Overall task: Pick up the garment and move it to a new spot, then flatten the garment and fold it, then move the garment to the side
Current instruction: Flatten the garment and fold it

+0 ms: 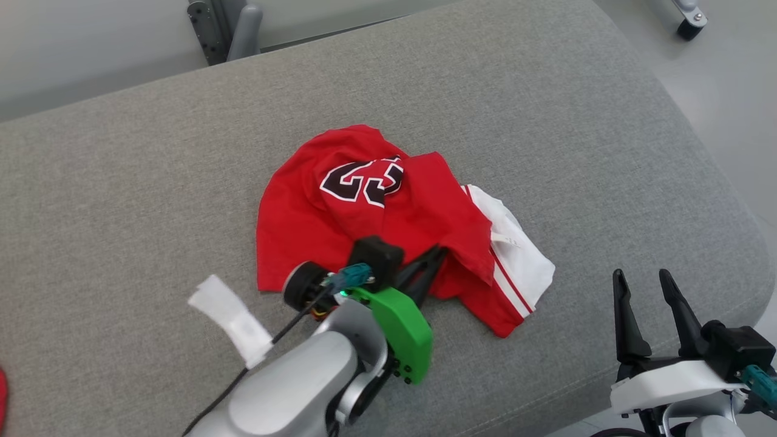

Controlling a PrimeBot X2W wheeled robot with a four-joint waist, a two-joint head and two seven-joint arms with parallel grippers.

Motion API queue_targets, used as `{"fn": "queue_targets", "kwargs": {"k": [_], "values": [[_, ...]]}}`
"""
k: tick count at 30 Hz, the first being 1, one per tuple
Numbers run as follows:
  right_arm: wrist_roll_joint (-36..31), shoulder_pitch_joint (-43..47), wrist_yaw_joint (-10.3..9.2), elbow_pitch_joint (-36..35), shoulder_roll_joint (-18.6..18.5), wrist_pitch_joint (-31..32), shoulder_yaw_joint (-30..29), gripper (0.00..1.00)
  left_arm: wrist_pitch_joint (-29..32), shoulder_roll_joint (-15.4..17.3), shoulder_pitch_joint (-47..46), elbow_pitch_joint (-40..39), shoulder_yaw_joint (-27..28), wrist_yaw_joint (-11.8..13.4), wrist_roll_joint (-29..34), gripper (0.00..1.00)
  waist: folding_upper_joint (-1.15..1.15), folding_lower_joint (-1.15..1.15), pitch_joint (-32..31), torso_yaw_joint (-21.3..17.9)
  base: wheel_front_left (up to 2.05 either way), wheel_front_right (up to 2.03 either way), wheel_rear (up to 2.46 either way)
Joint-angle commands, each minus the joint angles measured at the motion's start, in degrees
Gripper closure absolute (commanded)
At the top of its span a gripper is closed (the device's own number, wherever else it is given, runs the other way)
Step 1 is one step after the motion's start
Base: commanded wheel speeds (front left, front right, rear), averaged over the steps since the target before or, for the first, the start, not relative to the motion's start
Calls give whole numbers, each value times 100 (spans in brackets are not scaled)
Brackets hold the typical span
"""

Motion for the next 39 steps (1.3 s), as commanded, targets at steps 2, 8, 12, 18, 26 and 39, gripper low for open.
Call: {"fn": "queue_targets", "kwargs": {"k": [2,8,12,18,26,39], "values": [[-58,96,0,-31,-11,-20,-44,0,-66,392,187,-513,183,239,4,100,69,0,-54,133,0,0,0],[-97,188,0,-65,-12,-21,-146,0,32,1844,853,-2577,818,1199,-37,100,69,0,-122,487,0,0,0],[-146,206,0,-83,-13,-21,-181,0,-17,2636,1364,-3545,1285,1740,-158,100,69,0,-168,736,0,0,0],[-199,176,0,-109,-13,-20,-214,0,-382,3252,2290,-4008,1824,2306,-437,100,69,0,-194,1026,0,0,0],[-282,213,0,-118,-67,-21,-271,0,-906,3152,3386,-3223,2036,2294,-1034,100,69,0,-215,1268,0,0,0],[-302,242,0,-124,-204,-21,-250,0,-1282,2254,3287,-1117,2003,1395,-1068,82,69,0,-285,1407,0,0,0]]}}
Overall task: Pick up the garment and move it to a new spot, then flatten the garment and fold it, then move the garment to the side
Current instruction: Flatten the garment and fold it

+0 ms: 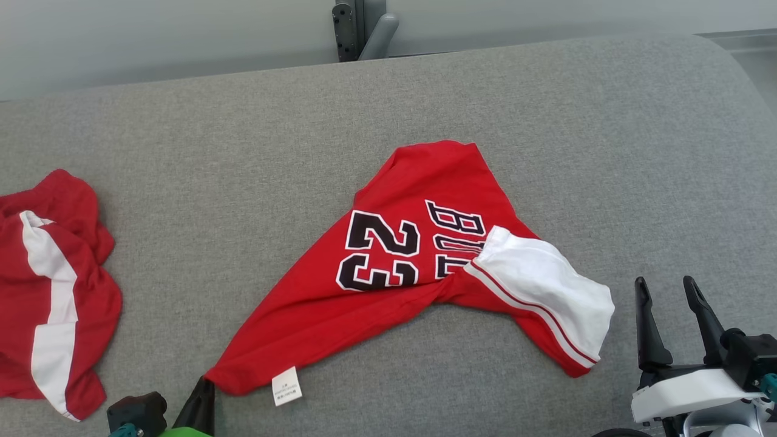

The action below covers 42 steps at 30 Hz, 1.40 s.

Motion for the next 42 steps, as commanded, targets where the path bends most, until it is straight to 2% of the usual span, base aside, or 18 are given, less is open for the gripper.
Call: {"fn": "queue_targets", "kwargs": {"k": [1,2,6,10,14,18,20,24,27,29,31,34,38,42], "values": [[-27,56,0,-21,-50,-21,-11,0,-64,-86,-94,144,76,-72,62,25,69,0,-5,6,0,0,0],[-28,67,0,-22,-52,-21,-12,0,-59,-151,-74,194,118,-100,19,0,69,0,-10,3,0,0,0],[-34,81,0,-14,-48,-21,-14,0,-8,-155,25,258,165,-112,-98,0,69,0,-32,-26,0,0,0],[-37,108,0,-3,-15,-21,12,0,221,99,122,-29,250,102,-184,0,69,0,-86,-95,0,0,0],[-25,143,0,-3,13,-21,26,0,434,486,151,-822,377,457,-121,0,69,0,-145,-171,0,0,0],[-11,147,0,-3,43,-20,35,0,690,839,-91,-1807,408,698,50,0,69,0,-168,-253,0,0,0],[-2,126,0,8,54,-21,51,0,884,913,-331,-2218,336,726,188,0,69,0,-167,-316,0,0,0],[19,66,0,35,92,-20,110,0,1331,658,-1077,-2529,-45,417,396,0,69,0,-141,-459,0,0,0],[47,-19,0,66,97,-21,140,0,1820,-2,-1761,-2293,-585,1,404,0,69,0,-95,-625,0,0,0],[64,-57,0,81,114,-20,179,0,2140,-349,-2246,-1821,-912,-201,548,0,69,0,-49,-764,0,0,0],[83,-116,0,97,132,-20,214,0,2314,-973,-2572,-1352,-1124,-443,404,0,69,0,-11,-903,0,0,0],[131,-141,0,145,135,-20,251,0,2490,-1554,-3056,-505,-1289,-755,312,0,69,0,41,-1145,0,0,0],[185,-131,0,186,150,-20,264,0,2699,-2058,-3496,551,-1449,-1148,199,0,69,0,61,-1435,0,0,0],[264,-96,0,209,154,-21,242,0,2775,-2184,-3827,1480,-1533,-1258,336,0,69,0,53,-1658,0,0,0]]}}
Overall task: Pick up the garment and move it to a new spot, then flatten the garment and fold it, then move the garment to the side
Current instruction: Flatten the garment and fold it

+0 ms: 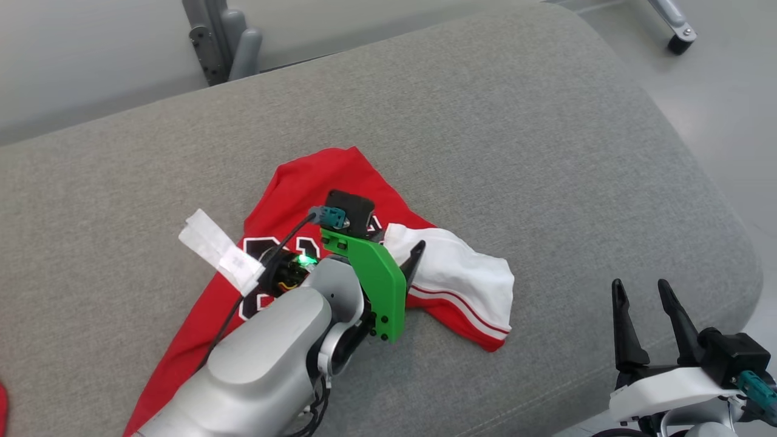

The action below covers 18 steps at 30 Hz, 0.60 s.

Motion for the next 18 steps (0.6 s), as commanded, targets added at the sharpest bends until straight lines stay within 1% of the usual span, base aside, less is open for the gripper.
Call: {"fn": "queue_targets", "kwargs": {"k": [1,3,4,5,6,10,15,18], "values": [[51,30,0,8,-5,-21,-16,0,-15,-40,-104,279,17,-46,3,0,69,0,22,-270,0,0,0],[74,68,0,1,-5,-20,-35,0,-58,-116,-173,548,28,-121,-33,0,69,0,7,-323,0,0,0],[74,68,0,1,-5,-20,-35,0,-58,-116,-173,548,28,-121,-33,0,69,0,7,-323,0,0,0],[75,96,0,-3,-4,-21,-42,0,-67,-180,-201,770,58,-207,-92,0,69,0,-3,-344,0,0,0],[75,96,0,-3,-4,-21,-42,0,-67,-180,-201,770,58,-207,-92,0,69,0,-3,-344,0,0,0],[120,59,0,-6,-3,-21,-26,0,-115,-321,-273,1135,51,-440,-178,0,69,0,6,-333,0,0,0],[118,-21,0,-14,-4,-20,19,0,-354,-381,-400,1503,165,-435,-173,0,69,0,18,-310,0,0,0],[76,-30,0,-27,-4,-21,18,0,-351,-389,-460,1721,205,-502,-216,0,69,0,19,-290,0,0,0]]}}
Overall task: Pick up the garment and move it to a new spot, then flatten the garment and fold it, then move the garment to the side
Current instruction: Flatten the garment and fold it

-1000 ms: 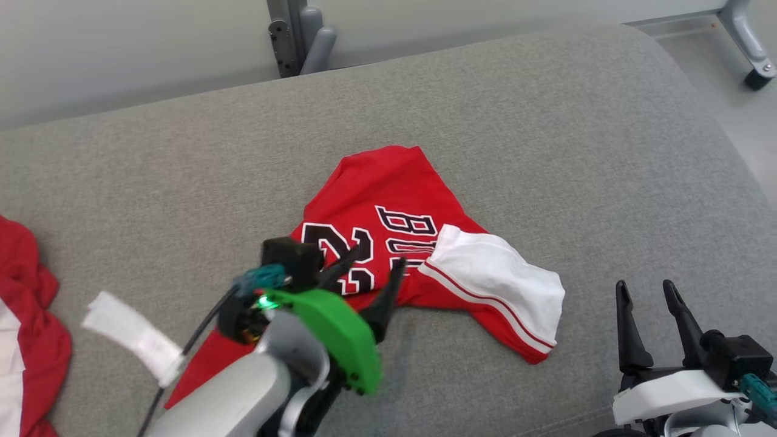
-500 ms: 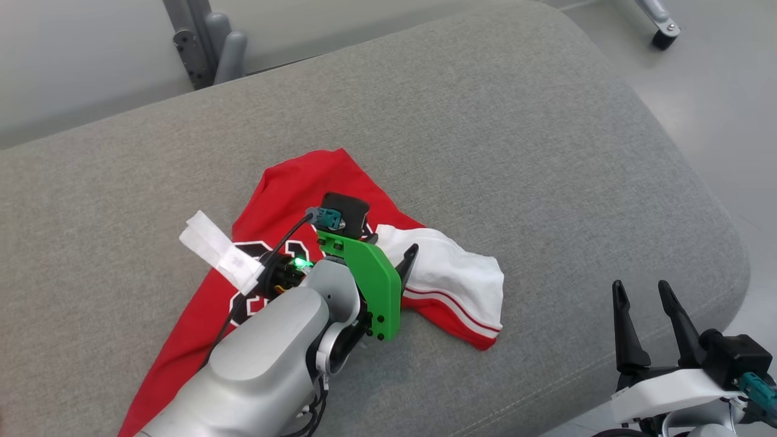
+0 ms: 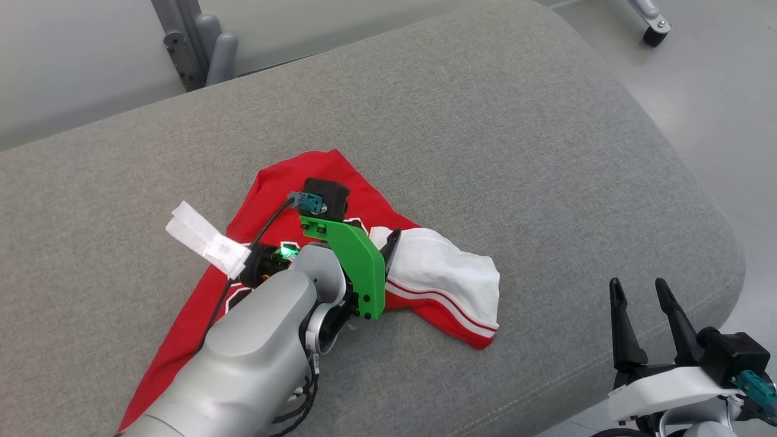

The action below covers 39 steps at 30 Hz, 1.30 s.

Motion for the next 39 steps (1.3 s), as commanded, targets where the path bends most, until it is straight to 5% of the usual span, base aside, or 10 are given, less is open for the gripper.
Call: {"fn": "queue_targets", "kwargs": {"k": [1,5,10,13,19,26,33,39], "values": [[-33,-23,0,-16,-6,-20,-5,0,50,-3,-58,62,20,-53,-34,0,69,0,-1,6,0,0,0],[-56,-10,0,-17,-7,-21,-5,0,259,-95,48,195,78,-443,-374,0,69,0,15,8,0,0,0],[-74,-17,0,-13,-7,-20,24,0,237,-147,-31,368,56,-631,-402,0,69,0,32,-14,0,0,0],[-88,-16,0,-15,-6,-21,11,0,134,-194,-11,400,90,-806,-499,100,69,0,38,-10,0,0,0],[-111,35,0,-4,-7,-21,-24,0,-858,-247,93,325,600,-995,-787,100,69,0,-7,42,0,0,0],[-215,95,0,-52,-7,-21,-79,0,-2442,-144,-52,361,1542,-729,-777,100,69,0,-61,240,0,0,0],[-254,20,-1,-111,-8,-20,-103,0,-2523,-159,434,-1018,2171,-917,901,100,69,0,23,401,0,0,0],[-218,-62,0,-114,-6,-20,-73,0,-2528,-285,1431,-2210,1247,-1247,2182,100,69,0,162,450,0,0,0]]}}
